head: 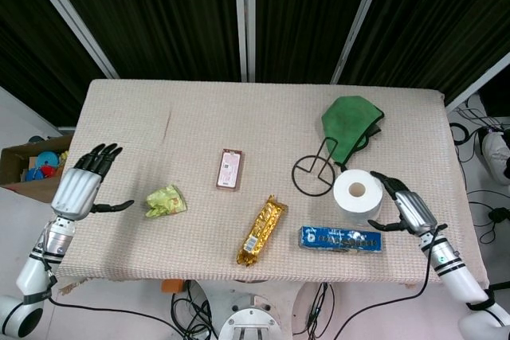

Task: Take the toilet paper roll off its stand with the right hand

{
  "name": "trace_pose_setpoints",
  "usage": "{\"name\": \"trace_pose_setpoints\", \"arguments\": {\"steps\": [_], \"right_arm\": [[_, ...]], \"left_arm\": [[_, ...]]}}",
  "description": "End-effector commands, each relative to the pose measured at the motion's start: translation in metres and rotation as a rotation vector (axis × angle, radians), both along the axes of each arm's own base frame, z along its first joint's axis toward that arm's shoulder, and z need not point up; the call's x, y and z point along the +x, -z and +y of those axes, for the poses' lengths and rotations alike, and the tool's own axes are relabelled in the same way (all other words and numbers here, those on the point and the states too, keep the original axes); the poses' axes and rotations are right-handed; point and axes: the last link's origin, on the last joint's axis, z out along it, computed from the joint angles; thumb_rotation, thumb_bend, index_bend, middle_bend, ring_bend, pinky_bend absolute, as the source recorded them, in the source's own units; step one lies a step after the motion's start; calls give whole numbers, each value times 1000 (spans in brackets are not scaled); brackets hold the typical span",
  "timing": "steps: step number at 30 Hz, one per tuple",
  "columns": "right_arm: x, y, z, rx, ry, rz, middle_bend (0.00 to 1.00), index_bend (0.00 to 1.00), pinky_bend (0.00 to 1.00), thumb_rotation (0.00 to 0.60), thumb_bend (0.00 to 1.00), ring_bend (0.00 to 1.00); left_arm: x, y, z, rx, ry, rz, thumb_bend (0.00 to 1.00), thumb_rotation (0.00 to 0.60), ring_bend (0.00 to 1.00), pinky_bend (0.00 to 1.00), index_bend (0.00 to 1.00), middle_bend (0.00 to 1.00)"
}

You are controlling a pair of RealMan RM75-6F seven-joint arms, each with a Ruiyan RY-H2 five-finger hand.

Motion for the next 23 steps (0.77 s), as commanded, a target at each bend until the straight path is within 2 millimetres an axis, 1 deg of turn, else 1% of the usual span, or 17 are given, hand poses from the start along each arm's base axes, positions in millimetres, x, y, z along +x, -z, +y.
{"name": "trace_pose_setpoints", "arguments": {"steps": [1,5,7,8,11,12,14,18,21,23], "right_arm": [[-2,-13,6,-13,-4,12,0,0,0,600,0,0],[-11,-41,25,-56,-3,42,0,0,0,600,0,0],[-18,-61,40,-99,-3,76,0,0,0,600,0,0],[-23,-74,49,-126,1,108,0,0,0,600,0,0],[-38,-103,71,-209,37,204,0,0,0,600,0,0],[-46,-114,79,-263,64,263,0,0,0,600,2,0],[-60,-130,91,-350,103,389,0,0,0,600,13,0],[-78,-142,110,-429,169,556,0,0,0,600,36,0],[-81,-144,115,-452,173,611,0,0,0,600,49,0],[-82,-143,114,-454,171,625,0,0,0,600,64,0]], "left_arm": [[0,-1,-1,3,2,-3,76,276,57,221,51,67],[0,-4,-7,10,4,-7,76,276,57,221,51,67],[-2,-7,-13,17,3,-6,76,276,57,221,51,67],[-3,-8,-17,22,1,-6,76,276,57,221,51,67],[-8,-13,-30,38,-10,1,76,274,57,221,51,67],[-12,-15,-37,48,-19,12,76,271,57,221,51,67],[-21,-19,-49,65,-42,35,76,272,57,221,52,67],[-38,-24,-72,88,-88,51,76,273,57,220,54,67],[-44,-28,-82,93,-107,56,76,271,57,219,54,67],[-46,-30,-87,79,-108,55,78,269,57,219,54,66]]}}
